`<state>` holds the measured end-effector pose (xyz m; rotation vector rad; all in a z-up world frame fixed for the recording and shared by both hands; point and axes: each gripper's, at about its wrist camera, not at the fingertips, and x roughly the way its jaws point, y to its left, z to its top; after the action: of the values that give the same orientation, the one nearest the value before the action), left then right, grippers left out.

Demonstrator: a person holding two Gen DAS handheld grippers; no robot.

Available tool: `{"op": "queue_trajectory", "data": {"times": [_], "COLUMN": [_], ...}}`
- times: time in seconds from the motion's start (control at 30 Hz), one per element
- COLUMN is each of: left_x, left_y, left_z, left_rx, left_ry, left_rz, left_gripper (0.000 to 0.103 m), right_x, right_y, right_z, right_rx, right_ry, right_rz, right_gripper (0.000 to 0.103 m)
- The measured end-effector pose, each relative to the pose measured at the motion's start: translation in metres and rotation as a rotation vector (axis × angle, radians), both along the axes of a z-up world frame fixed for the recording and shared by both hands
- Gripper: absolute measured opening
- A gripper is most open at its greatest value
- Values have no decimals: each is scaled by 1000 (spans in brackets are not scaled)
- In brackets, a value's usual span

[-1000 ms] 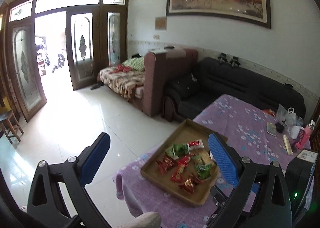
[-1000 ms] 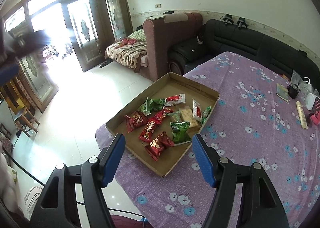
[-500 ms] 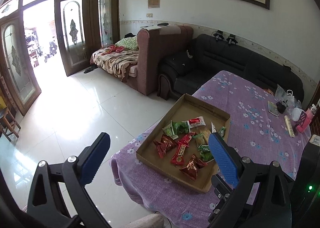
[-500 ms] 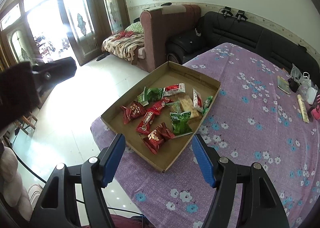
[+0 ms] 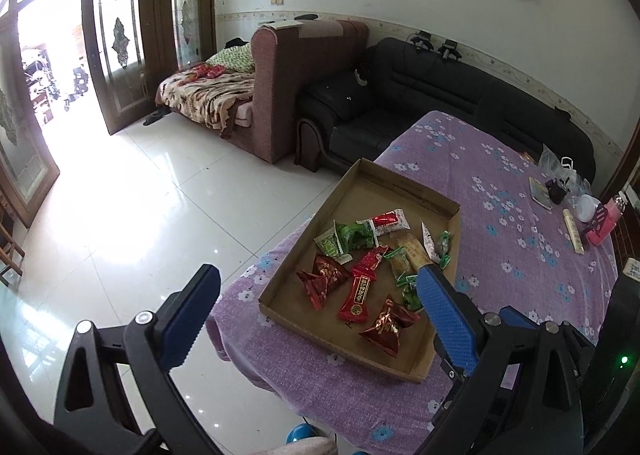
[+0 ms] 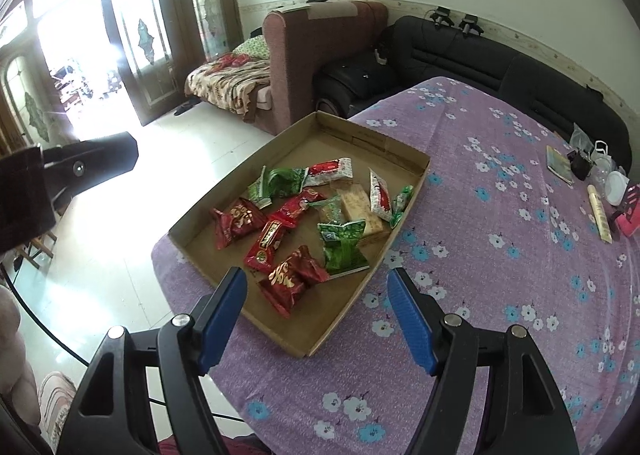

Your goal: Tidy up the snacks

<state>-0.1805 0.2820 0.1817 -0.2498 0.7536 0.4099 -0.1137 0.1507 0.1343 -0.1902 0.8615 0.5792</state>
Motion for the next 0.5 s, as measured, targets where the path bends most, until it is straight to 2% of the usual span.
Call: {"op": "queue_trajectory", "data": {"times": [0.23, 0.5], "left_x": [21, 35], "left_y": [14, 41], "left_z": [-9, -17], "left_rx": [-30, -68], "left_ry": [17, 32], "left_rz": [-58, -71], "left_gripper": [99, 99], "right_x": [11, 21], "right_y": [19, 39], "right_z": [0, -8], "right_rx": [-17, -50], "right_ry": [-6, 16], "right_rz": [-16, -37], "right_gripper": [73, 73]}}
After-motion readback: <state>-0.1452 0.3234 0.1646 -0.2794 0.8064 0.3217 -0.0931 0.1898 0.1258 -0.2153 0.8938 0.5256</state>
